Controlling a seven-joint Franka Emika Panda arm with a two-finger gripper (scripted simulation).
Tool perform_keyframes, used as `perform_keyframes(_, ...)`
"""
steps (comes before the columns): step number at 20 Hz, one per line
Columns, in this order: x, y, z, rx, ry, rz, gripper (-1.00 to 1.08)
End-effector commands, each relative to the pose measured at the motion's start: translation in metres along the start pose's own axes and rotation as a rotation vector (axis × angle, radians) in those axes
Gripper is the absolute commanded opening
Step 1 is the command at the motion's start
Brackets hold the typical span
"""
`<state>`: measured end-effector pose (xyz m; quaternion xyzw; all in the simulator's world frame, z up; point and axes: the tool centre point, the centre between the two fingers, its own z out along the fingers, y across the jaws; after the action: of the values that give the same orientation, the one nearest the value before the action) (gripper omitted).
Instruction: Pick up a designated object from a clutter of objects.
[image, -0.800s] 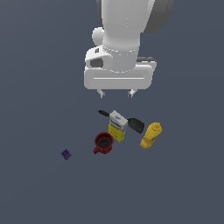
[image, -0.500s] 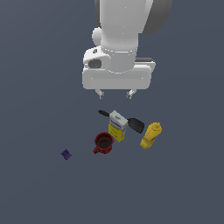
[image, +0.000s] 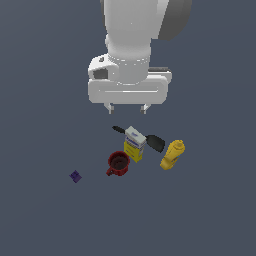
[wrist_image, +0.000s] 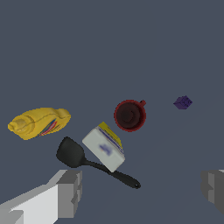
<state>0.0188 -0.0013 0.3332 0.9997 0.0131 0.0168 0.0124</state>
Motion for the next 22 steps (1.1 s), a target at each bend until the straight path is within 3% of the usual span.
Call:
perform_keyframes(1, 0.002, 0.001, 0.002, 0.001, -0.001, 0.007, 1.00)
perform_keyframes(12, 0.031, 0.035, 0.040, 0.023, -0.010, 0.138, 1.00)
perform_keyframes(22, 0.069, 0.104, 0.119, 0.039, -0.024, 0.378, 1.00)
